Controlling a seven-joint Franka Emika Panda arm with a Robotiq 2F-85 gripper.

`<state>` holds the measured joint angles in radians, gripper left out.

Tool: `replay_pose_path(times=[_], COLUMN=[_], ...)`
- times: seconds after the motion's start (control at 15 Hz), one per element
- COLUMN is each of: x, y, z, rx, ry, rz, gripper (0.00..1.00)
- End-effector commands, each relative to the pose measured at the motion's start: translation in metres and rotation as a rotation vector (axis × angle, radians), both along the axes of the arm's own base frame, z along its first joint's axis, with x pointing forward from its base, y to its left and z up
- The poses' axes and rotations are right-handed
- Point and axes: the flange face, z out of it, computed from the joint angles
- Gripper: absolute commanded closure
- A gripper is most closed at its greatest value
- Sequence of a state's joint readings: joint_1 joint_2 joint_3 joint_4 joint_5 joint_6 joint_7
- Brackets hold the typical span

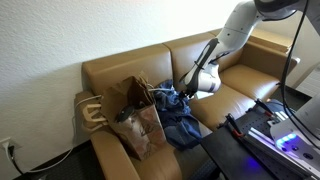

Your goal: Place the blue jeans inside the brown bag on the sofa

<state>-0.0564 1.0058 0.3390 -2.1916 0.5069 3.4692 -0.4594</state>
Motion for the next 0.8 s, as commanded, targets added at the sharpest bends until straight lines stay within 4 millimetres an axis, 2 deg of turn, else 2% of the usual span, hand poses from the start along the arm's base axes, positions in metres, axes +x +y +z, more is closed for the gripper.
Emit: replay_pose_path(times=[0.0,0.2,0.4,0.53,0.73], x=[-0.001,0.014,0.014,0.001,-0.008], y=[0.006,0.017,0.025,0.027,0.028], z=[-0.002,0.010,0.013,-0.001,-0.021], rx=[0.006,0.043,0.033,0.000,-0.069], ry=[0.009,-0.038,-0.054,-0.020,0.056], rz=[0.014,0.066,0.117,0.139,0.177], gripper=[0.00,0.00,0.00,0.00,0.00])
